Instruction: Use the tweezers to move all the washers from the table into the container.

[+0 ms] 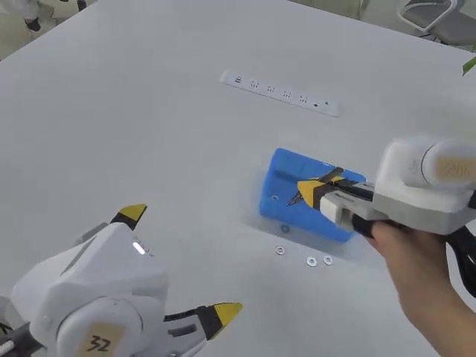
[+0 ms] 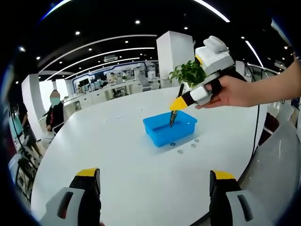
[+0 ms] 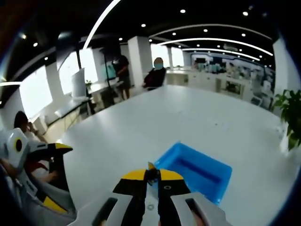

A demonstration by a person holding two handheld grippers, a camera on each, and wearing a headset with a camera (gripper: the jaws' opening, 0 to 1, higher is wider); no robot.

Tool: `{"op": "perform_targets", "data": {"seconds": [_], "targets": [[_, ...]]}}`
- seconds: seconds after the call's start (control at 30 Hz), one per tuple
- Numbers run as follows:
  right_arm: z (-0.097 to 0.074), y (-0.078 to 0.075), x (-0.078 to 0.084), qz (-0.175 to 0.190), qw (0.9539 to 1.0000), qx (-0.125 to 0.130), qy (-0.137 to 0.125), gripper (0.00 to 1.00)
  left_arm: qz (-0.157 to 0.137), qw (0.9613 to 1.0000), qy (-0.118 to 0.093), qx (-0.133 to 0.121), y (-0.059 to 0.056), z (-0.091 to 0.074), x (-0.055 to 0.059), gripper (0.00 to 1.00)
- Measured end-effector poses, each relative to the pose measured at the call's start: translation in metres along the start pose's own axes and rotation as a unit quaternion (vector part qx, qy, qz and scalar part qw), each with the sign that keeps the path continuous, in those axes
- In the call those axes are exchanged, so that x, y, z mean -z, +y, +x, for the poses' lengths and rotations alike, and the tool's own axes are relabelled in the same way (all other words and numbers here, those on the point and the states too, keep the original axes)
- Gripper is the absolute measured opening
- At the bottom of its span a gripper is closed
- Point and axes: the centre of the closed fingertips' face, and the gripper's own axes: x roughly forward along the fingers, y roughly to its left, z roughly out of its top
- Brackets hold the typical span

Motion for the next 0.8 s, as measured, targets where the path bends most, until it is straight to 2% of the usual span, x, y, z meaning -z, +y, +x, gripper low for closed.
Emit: {"op": "perform_targets", "data": {"seconds": [0.27,0.53,0.8], "targets": [[0.0,0.006,0.033,-0.003,0.9995,-0.003,0.031,0.05,0.001,1.0,-0.001,-0.002,0.0,0.0,0.0,0.98],[0.015,0.001,0.064,-0.002,0.9978,0.002,0.067,0.05,0.011,0.9999,0.005,0.002,-0.002,0.001,0.002,0.98],[0.019,0.003,0.066,-0.002,0.9973,0.004,0.073,0.05,0.012,0.9999,0.007,0.002,-0.002,0.002,0.003,0.98]]}}
